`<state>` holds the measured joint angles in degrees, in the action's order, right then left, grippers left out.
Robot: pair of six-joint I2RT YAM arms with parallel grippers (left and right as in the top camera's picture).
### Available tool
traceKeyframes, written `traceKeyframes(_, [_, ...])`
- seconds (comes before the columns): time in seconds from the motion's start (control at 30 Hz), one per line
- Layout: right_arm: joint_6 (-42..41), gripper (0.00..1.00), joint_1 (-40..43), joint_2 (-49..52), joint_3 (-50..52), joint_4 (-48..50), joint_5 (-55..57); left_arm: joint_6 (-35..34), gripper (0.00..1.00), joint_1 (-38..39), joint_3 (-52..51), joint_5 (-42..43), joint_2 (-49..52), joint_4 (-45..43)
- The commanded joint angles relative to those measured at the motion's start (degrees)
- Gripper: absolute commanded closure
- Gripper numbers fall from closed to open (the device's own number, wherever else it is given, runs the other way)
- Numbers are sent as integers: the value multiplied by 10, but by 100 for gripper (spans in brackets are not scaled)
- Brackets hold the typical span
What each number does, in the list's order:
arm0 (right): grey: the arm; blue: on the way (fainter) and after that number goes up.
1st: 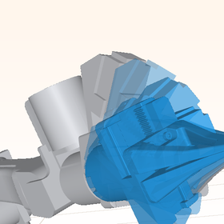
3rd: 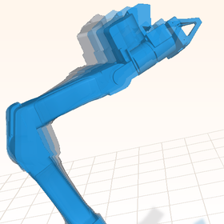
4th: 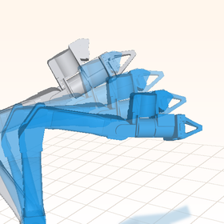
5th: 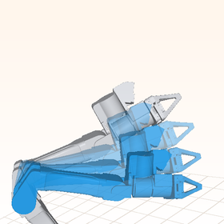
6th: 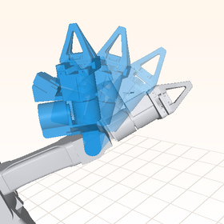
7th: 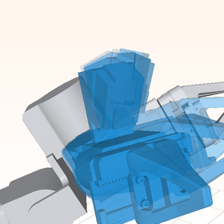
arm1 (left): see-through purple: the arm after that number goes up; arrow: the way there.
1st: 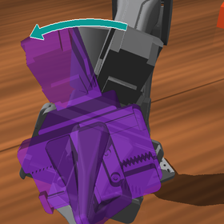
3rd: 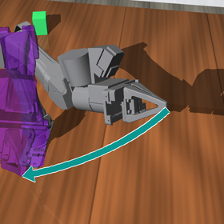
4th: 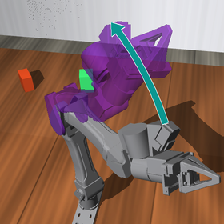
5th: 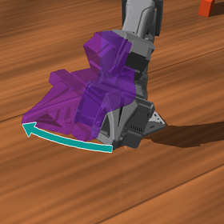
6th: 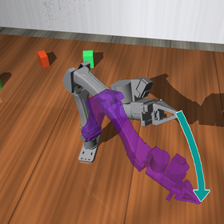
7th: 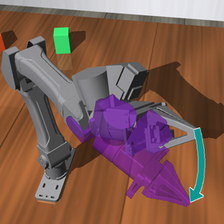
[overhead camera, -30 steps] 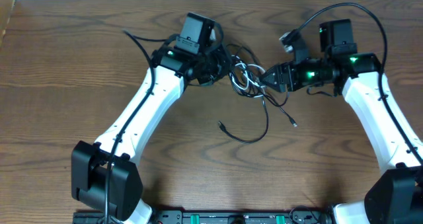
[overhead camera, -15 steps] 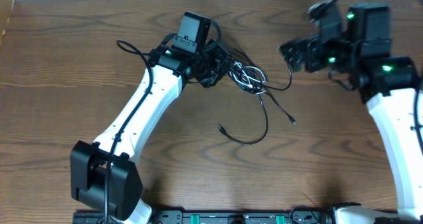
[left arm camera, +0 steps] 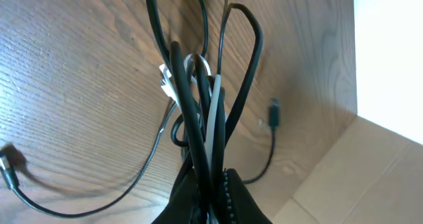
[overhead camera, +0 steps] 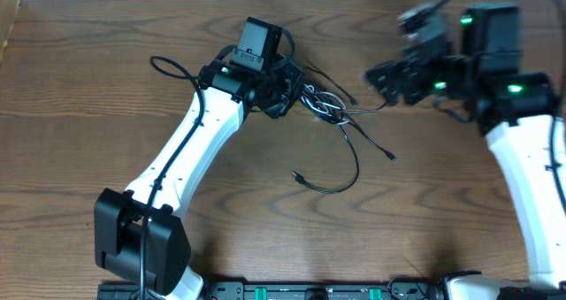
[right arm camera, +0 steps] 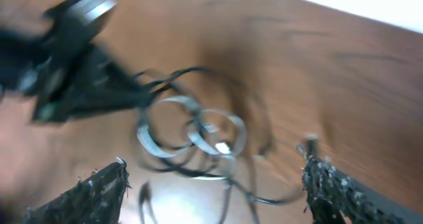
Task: Untangle cables
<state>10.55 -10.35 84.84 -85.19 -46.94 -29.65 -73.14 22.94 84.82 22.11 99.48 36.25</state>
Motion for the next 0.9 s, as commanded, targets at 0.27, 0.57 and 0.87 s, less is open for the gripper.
traceKeyframes(0.27, [80,33,-110,89,9,-18,-16,26,92,-9,6,13,2,18])
traceKeyframes(0.57, [79,44,-148,111,9,1,-8,26,93,-67,6,117,2,21])
traceKeyframes(0.87, [32,56,-210,113,9,50,147,24,93,-89,6,162,2,21])
